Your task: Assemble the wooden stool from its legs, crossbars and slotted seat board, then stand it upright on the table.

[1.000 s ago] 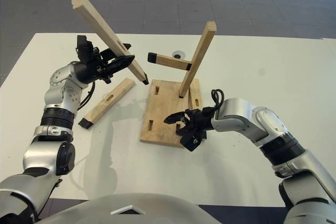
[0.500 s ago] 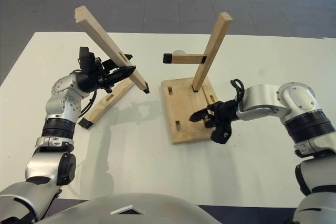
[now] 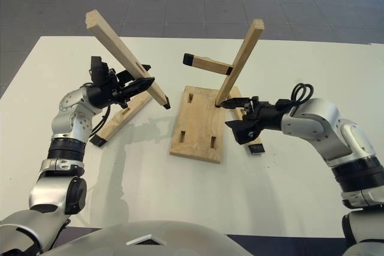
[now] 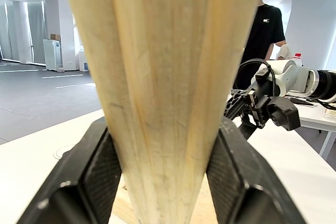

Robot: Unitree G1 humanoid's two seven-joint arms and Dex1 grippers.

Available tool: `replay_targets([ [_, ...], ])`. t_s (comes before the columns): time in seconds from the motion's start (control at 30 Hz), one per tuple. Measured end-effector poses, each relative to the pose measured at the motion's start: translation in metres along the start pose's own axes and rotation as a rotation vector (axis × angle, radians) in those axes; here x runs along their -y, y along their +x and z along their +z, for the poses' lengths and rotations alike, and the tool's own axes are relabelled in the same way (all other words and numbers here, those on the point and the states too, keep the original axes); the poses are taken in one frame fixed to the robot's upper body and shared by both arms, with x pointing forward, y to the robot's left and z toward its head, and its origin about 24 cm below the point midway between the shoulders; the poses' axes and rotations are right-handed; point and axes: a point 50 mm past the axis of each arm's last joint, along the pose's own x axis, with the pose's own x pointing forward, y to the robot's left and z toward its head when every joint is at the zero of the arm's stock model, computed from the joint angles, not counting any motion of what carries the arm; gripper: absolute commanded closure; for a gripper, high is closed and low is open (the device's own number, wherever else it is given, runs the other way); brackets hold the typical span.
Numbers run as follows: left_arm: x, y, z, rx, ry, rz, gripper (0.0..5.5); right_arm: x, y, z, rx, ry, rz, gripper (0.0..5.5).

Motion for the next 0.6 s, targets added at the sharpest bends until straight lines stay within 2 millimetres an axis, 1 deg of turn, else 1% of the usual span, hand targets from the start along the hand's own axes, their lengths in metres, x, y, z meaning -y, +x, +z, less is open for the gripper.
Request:
replay_targets([
  [0.1,-0.001,-0.001,0.003,0.007,0.009,0.011,3.42,-0.021,0.002,-0.009,-0.086,0.208,0.046,3.06],
  [0.2,-0.001,0.000,0.006,0.014,0.020,0.013,3.42,-0.025,0.013,-0.012,-0.128,0.333,0.005,3.06],
  [0.3,-0.001,0.001,0.007,0.014,0.017,0.009,3.42,-0.029,0.032,-0.016,-0.162,0.449,-0.047,3.06],
  [0.4,-0.002,0.002,0.008,0.015,0.017,0.007,3.42,-0.033,0.048,-0.024,-0.217,0.458,-0.050,3.06],
  [0.47,-0.002,0.002,0.009,0.014,0.013,0.011,3.42,-0.029,0.055,-0.032,-0.250,0.426,-0.074,3.06],
  [0.6,-0.002,0.002,0.010,0.015,0.013,0.014,3.42,-0.023,0.072,-0.048,-0.300,0.486,-0.189,3.06],
])
